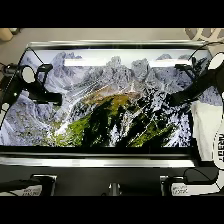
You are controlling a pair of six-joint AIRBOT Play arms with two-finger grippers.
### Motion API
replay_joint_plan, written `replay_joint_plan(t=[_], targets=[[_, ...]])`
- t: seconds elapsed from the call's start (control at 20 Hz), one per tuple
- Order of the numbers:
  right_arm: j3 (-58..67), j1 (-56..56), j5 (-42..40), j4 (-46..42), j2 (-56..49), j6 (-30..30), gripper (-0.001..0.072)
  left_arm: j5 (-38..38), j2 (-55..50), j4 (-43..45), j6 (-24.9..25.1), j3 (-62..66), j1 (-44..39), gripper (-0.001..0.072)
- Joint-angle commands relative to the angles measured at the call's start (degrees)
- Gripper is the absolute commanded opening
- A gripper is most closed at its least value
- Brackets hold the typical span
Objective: Fold the shirts.
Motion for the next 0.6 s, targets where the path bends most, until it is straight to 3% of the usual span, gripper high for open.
replay_joint_plan(t=[0.0, 0.55], targets=[[-0.3, 0.2, 0.2, 0.2, -0.1, 0.0, 0.0663, 0.1, -0.3, 0.1, 0.0, -0.3, -0.1, 0.0676], [-0.3, 0.2, 0.2, 0.2, -0.1, 0.0, 0.0663, 0.1, -0.5, 0.1, 0.0, -0.3, -0.1, 0.0677]])
